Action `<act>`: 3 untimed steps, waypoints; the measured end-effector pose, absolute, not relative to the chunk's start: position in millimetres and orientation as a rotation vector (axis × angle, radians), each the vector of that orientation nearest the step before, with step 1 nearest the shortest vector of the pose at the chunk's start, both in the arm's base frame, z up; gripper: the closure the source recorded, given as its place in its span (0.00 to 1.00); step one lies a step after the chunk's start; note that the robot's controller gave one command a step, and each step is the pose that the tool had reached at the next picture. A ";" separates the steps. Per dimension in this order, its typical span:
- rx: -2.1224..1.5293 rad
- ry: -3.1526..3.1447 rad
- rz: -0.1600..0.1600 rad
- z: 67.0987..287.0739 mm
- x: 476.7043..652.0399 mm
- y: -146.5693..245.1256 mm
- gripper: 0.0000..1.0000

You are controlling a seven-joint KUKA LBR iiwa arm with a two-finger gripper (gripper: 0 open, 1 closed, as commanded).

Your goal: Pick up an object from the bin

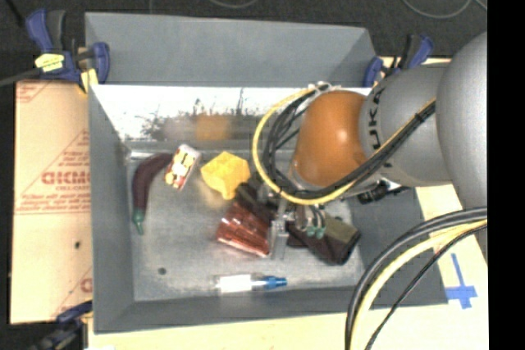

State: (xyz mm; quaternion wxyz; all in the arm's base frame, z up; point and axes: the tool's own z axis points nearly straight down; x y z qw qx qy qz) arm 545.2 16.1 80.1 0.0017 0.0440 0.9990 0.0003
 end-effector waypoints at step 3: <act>0.432 3.110 0.007 77.0 533.4 12.6 1.00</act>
Offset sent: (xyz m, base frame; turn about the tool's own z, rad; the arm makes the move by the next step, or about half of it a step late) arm -0.0146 -0.0040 -0.0101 0.1903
